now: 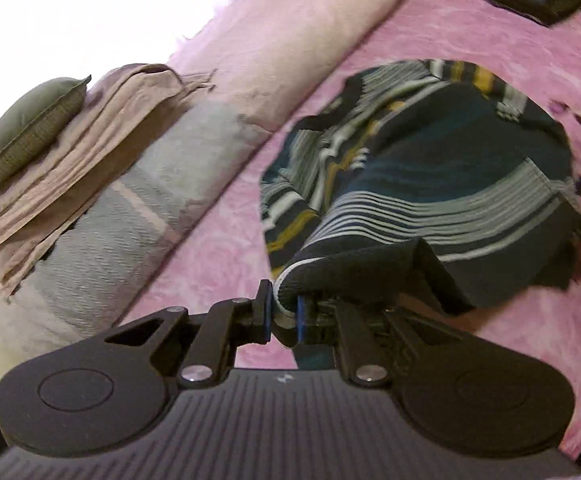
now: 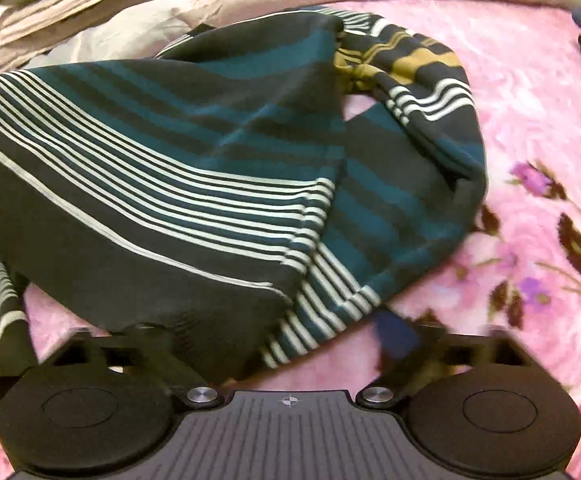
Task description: Fold clothes
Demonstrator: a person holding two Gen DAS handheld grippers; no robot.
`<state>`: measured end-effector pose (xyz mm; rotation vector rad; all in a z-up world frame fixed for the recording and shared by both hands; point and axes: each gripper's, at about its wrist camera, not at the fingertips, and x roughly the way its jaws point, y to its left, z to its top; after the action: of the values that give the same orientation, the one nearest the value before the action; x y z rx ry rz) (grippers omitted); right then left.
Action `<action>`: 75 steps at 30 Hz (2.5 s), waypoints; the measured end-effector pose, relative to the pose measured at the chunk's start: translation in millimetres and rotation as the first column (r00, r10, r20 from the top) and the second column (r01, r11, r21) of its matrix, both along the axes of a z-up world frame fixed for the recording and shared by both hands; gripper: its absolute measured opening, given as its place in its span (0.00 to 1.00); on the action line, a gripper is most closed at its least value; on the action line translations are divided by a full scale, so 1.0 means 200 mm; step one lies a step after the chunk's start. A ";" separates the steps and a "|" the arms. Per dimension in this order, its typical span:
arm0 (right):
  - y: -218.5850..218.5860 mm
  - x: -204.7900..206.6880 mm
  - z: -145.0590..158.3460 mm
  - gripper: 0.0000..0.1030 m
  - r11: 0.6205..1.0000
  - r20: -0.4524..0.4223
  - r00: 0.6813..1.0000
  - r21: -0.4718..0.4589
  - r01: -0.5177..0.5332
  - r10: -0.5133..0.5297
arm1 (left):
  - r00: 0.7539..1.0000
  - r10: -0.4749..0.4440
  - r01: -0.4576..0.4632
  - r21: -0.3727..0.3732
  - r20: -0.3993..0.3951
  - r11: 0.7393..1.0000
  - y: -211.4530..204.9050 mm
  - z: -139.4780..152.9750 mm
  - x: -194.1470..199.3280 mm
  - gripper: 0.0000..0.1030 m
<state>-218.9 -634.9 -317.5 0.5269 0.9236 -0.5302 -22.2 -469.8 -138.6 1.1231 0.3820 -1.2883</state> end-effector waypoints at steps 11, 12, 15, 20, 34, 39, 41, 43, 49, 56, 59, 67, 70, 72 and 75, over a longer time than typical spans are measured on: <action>-0.36 -0.46 0.58 0.12 0.983 -0.128 0.992 -0.180 -0.024 0.001 | 0.947 -0.243 0.242 -0.028 -0.212 0.970 0.36 -0.01 -0.36 0.09; -0.41 -0.52 0.67 0.12 0.975 -0.156 0.988 -0.219 -0.040 0.005 | 0.930 -0.275 0.276 -0.029 -0.244 0.961 0.39 -0.01 -0.43 0.09; -0.51 -0.65 0.80 0.12 0.971 -0.212 0.977 -0.230 -0.072 0.022 | 0.914 -0.278 0.294 0.011 -0.295 0.956 0.43 -0.10 -0.60 0.09; -0.54 -0.76 0.65 0.12 0.980 -0.285 0.947 -0.091 -0.179 0.147 | 0.932 -0.195 0.250 0.155 -0.305 0.956 0.48 -0.32 -0.76 0.09; -0.67 -1.11 0.38 0.09 0.975 -0.392 0.893 0.107 -0.193 0.219 | 0.959 -0.190 0.267 0.441 -0.211 0.857 0.47 -0.62 -1.04 0.11; -0.74 -1.14 0.50 0.51 0.984 -0.349 0.921 0.024 -0.176 0.174 | 0.957 -0.196 0.283 0.550 -0.212 0.786 0.46 -0.67 -1.02 0.13; -0.77 -1.11 0.53 0.87 0.985 -0.264 0.950 -0.002 -0.170 0.164 | 0.957 -0.195 0.282 0.544 -0.214 0.790 0.47 -0.64 -0.99 0.13; -0.80 -1.03 0.51 0.87 0.982 -0.199 0.961 0.020 -0.190 0.190 | 0.964 -0.165 0.254 0.529 -0.211 0.810 0.46 -0.59 -0.98 0.13; -0.94 -0.77 0.31 0.15 0.978 -0.160 0.971 0.133 -0.159 0.180 | 0.977 -0.134 0.200 0.494 -0.166 0.846 0.40 -0.50 -0.99 0.13; -1.22 -0.77 0.53 0.11 0.890 -0.377 0.922 -0.387 -0.242 0.086 | 0.972 -0.173 0.223 0.408 -0.156 0.885 0.18 -0.51 -1.07 0.14; -1.38 -0.81 0.62 0.49 0.841 -0.346 0.937 -0.521 -0.145 -0.053 | 0.970 -0.180 0.231 0.390 -0.164 0.892 0.09 -0.52 -1.10 0.17; -1.18 -0.87 0.47 0.88 0.974 -0.198 0.980 -0.214 -0.074 0.031 | 0.965 -0.171 0.238 0.399 -0.197 0.885 0.05 -0.58 -1.17 0.24; -1.09 -0.91 0.37 0.87 0.996 -0.108 0.990 0.038 -0.084 0.088 | 0.963 -0.173 0.245 0.407 -0.207 0.880 0.07 -0.61 -1.18 0.24; -1.06 -0.89 0.32 0.72 0.987 -0.061 0.991 0.113 -0.110 0.118 | 0.961 -0.177 0.250 0.392 -0.214 0.885 0.05 -0.61 -1.19 0.24; -1.06 -0.81 0.25 0.60 0.976 -0.011 0.989 0.163 -0.144 0.148 | 0.957 -0.173 0.247 0.342 -0.232 0.907 -0.05 -0.59 -1.20 0.24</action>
<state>-381.4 -847.6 -268.1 0.5951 1.0246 -0.3307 -262.6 -479.3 -255.9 1.3846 0.6877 -1.5686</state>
